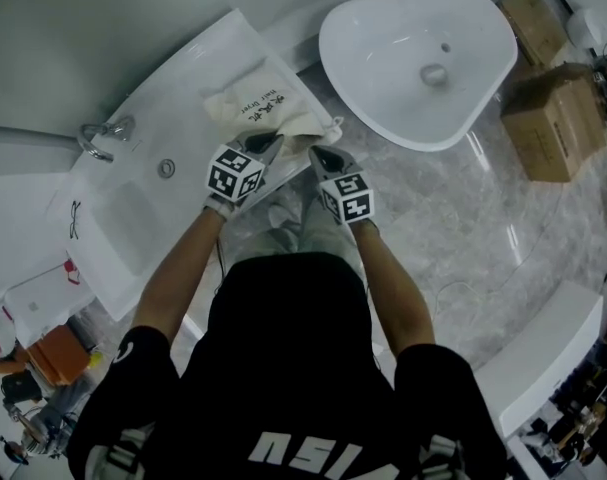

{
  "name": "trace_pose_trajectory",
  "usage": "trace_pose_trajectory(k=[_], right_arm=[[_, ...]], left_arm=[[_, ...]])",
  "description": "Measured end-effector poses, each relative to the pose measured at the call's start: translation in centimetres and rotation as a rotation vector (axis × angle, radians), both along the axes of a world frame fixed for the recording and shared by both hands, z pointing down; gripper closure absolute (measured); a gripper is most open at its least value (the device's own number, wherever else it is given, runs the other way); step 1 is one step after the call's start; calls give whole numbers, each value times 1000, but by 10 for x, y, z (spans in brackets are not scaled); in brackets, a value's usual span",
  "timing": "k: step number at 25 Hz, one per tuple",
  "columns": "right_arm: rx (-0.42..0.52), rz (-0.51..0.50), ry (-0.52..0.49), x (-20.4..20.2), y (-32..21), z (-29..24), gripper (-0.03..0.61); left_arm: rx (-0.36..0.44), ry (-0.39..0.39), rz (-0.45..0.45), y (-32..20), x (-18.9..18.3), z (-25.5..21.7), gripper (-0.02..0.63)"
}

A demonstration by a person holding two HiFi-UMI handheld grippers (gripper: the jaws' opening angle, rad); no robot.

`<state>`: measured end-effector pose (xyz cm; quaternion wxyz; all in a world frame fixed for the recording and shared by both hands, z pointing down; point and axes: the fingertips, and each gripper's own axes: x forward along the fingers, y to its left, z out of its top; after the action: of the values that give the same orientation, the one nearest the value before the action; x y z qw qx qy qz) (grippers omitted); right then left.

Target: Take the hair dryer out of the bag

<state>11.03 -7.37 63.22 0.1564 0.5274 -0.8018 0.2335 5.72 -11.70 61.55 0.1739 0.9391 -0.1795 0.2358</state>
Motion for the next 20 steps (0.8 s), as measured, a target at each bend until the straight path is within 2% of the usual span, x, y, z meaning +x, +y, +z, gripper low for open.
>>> trace_pose_trajectory(k=[16, 18, 20], right_arm=[[-61, -45, 57, -4, -56, 34, 582], [-64, -50, 68, -5, -66, 31, 508], [-58, -59, 84, -4, -75, 29, 469]], left_arm=[[43, 49, 47, -66, 40, -18, 594], [45, 53, 56, -73, 45, -17, 594], [50, 54, 61, -79, 49, -17, 592]])
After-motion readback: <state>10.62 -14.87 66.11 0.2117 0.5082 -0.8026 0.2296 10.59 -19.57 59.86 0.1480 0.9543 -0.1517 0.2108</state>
